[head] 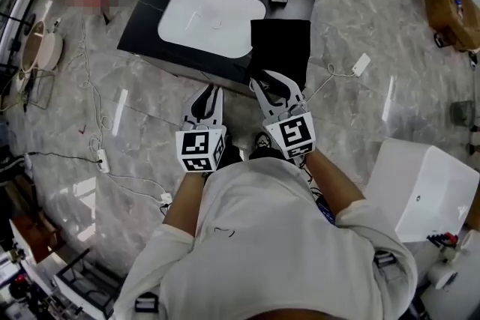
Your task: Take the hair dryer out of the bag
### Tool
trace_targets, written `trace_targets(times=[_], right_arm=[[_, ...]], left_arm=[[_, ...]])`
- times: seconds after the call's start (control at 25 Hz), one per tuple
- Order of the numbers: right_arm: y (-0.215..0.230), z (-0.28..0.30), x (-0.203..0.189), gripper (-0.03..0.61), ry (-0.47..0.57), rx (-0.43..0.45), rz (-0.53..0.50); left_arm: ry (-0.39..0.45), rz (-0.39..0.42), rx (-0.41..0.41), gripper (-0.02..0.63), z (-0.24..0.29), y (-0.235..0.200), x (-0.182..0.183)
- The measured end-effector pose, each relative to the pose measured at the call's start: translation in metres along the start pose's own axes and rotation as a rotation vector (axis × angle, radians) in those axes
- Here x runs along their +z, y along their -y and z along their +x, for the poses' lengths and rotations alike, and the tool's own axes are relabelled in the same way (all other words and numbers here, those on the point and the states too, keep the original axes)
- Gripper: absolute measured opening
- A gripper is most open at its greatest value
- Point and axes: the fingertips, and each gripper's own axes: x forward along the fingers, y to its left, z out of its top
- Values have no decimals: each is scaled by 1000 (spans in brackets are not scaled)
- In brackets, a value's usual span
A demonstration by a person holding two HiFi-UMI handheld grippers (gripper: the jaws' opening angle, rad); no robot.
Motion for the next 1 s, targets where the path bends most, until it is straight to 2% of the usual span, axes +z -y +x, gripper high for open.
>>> trace_targets(times=[0.16,0.32,0.48,0.64,0.76,0.88,1.0], right_arm=[[29,37,-1,64,-14,-97,19],[66,73,-3,66,-55,-262,75],[80,100,-4,66,-93,-385,124],[91,96,-19,67,-144,-551,194],[87,81,-35,67,-178,-630,232],[81,57,-57,67,-207,-680,271],[76,33,-76,67,-215,-716,298]], left_arm=[[-1,39,-91,75,55,-29,17],[-22,80,-258,75,112,-45,38],[-54,124,-398,75,150,-63,51],[-117,179,-580,75,176,-59,39],[-168,219,-690,75,180,-44,22],[-204,252,-772,75,173,-19,4],[-241,301,-811,75,166,7,-17]])
